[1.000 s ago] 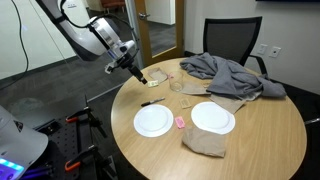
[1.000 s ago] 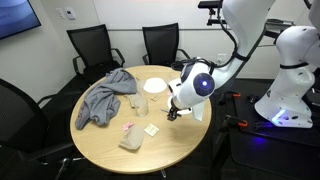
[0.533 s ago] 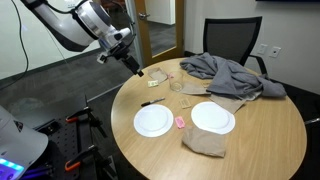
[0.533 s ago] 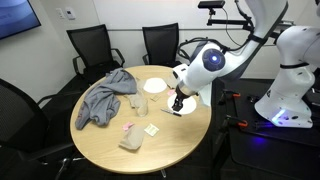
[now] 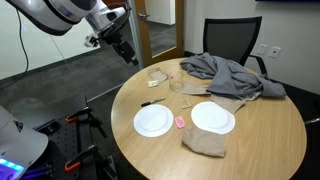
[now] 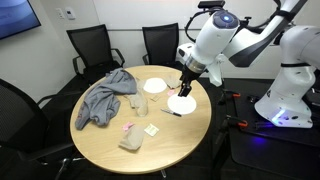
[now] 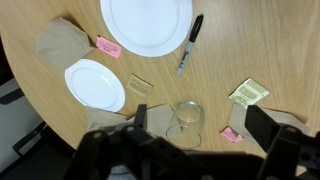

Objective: Pick the marker from the cup and put it on the table

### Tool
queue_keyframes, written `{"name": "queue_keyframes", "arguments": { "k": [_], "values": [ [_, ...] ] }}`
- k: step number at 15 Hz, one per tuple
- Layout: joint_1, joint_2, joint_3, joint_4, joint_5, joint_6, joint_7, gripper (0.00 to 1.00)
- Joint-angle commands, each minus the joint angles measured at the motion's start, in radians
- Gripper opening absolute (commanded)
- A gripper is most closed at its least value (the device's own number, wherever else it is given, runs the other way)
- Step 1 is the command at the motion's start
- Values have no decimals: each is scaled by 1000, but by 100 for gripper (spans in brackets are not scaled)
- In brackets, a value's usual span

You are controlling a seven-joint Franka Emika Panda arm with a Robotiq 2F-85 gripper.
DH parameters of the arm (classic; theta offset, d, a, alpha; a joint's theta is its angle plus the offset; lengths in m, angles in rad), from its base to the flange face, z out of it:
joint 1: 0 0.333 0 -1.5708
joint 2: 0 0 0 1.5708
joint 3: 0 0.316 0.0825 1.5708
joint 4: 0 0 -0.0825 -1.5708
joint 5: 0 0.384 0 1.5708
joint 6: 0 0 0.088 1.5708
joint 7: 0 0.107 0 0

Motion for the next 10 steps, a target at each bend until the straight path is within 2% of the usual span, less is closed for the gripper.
{"name": "queue_keyframes", "arguments": {
  "k": [1, 3, 4, 5, 10],
  "values": [
    [-106, -135, 97, -83, 203, 1, -234, 100],
    [-135, -173, 133, -99, 330, -13, -357, 100],
    [-186, -103, 188, -59, 292, 8, -294, 100],
    [-196, -122, 200, -68, 337, 7, -342, 100],
    [-201, -145, 206, -86, 355, 8, -363, 100]
  ]
}}
